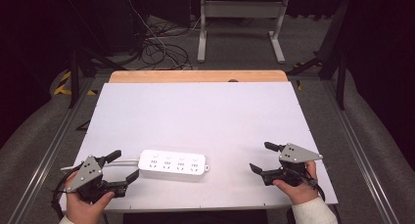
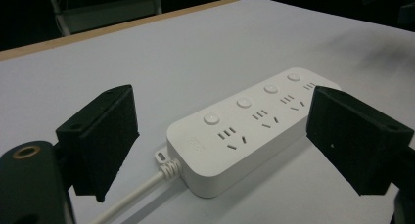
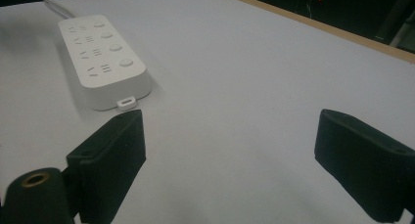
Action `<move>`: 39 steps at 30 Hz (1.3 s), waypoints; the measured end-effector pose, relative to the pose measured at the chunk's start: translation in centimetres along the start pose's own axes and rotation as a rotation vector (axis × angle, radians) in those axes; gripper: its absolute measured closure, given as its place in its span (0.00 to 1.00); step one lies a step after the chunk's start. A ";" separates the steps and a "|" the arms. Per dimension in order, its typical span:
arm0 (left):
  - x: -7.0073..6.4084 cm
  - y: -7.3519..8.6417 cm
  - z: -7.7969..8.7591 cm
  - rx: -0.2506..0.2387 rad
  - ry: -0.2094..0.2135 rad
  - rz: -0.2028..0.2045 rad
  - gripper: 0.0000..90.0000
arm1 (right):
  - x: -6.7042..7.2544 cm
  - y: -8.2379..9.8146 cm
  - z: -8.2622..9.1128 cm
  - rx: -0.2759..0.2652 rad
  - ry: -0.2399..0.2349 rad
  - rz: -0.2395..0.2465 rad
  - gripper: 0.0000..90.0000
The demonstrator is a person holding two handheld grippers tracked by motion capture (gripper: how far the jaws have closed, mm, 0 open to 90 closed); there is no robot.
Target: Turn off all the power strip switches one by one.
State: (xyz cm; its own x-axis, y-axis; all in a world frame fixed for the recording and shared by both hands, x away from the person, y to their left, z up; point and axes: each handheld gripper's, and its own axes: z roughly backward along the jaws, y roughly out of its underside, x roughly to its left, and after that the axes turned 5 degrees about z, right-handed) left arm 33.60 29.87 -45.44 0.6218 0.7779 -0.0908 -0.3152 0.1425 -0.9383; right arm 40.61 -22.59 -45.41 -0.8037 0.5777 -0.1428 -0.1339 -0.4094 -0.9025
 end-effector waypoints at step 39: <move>-0.5 -2.4 -1.2 0.021 0.065 -0.021 0.37 | 0.3 -0.1 -0.2 -0.014 -0.006 0.007 0.13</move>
State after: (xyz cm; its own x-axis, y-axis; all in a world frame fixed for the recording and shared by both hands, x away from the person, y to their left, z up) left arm 34.93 28.45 -43.51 0.6738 0.7330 -0.0929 -0.3157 0.1719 -0.9332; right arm 40.49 -22.25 -45.42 -0.8082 0.5703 -0.1471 -0.1199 -0.4039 -0.9069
